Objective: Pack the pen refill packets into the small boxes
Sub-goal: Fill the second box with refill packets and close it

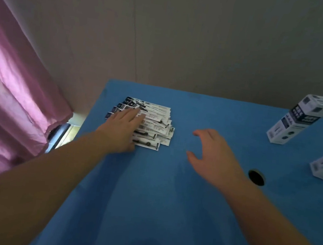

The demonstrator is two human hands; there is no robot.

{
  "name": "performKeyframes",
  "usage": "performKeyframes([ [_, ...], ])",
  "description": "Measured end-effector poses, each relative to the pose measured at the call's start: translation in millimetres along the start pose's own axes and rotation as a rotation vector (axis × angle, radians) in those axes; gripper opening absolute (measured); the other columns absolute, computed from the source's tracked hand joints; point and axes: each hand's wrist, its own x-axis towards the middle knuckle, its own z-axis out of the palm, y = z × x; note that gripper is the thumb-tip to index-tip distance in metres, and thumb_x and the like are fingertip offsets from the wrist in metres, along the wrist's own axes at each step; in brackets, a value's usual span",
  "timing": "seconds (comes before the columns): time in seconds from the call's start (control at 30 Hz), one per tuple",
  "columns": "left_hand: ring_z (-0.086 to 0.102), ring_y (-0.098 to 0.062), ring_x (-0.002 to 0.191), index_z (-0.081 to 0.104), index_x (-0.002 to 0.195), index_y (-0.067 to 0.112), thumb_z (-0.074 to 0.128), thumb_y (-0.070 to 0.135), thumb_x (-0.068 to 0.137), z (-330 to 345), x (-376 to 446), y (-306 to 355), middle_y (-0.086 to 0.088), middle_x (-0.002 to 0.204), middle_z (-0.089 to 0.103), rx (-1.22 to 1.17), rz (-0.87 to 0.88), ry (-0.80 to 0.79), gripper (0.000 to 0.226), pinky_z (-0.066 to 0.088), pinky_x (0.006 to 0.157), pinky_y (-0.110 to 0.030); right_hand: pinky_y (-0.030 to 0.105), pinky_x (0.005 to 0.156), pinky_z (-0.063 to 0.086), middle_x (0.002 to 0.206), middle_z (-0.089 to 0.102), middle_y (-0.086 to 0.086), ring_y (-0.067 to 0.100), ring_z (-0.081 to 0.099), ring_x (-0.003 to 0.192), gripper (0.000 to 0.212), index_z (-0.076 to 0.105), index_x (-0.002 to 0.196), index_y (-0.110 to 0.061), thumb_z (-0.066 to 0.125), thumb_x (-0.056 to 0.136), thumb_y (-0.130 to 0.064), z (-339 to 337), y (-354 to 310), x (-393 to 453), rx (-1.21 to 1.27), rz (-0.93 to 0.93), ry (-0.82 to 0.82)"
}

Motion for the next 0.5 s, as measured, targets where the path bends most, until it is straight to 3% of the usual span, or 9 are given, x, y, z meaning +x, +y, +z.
performKeyframes([
  [0.1,0.010,-0.025,0.154,0.011,0.160,0.022,0.068,0.050,0.077,-5.7,26.8,-5.4,-0.003,0.169,0.009,0.059,0.080,-0.048,0.104,0.012,0.124,-0.045,0.039,0.110,0.040,0.140,0.050,0.002,0.023,0.049,0.130,0.055,0.050,0.140,-0.018,0.068,0.090,-0.033,1.8,-2.3,8.5,0.008,0.014,0.008],
  [0.23,0.039,-0.026,0.137,0.032,0.153,0.020,0.066,0.042,0.080,-4.1,43.0,-3.4,-0.003,0.156,0.036,0.101,0.164,-0.039,0.083,0.034,0.112,-0.042,0.037,0.110,0.038,0.141,0.049,0.002,0.024,0.048,0.130,0.056,0.050,0.141,-0.019,0.068,0.091,-0.034,3.2,-4.7,16.6,0.005,0.025,0.008],
  [0.37,0.043,-0.026,0.126,0.042,0.145,0.019,0.067,0.035,0.083,1.8,51.2,-3.5,-0.004,0.146,0.043,0.105,0.180,-0.035,0.069,0.041,0.103,-0.040,0.039,0.110,0.039,0.139,0.050,0.003,0.024,0.048,0.130,0.056,0.050,0.141,-0.018,0.068,0.091,-0.034,4.2,-1.3,16.0,0.016,0.036,0.011],
  [0.5,0.041,-0.023,0.125,0.047,0.142,0.021,0.068,0.031,0.084,-1.3,58.1,-3.4,-0.001,0.139,0.047,0.056,0.185,-0.041,0.063,0.042,0.103,-0.039,0.033,0.110,0.037,0.140,0.048,0.000,0.020,0.045,0.132,0.055,0.048,0.142,-0.020,0.066,0.092,-0.035,7.4,3.5,15.9,0.026,0.047,-0.008],
])
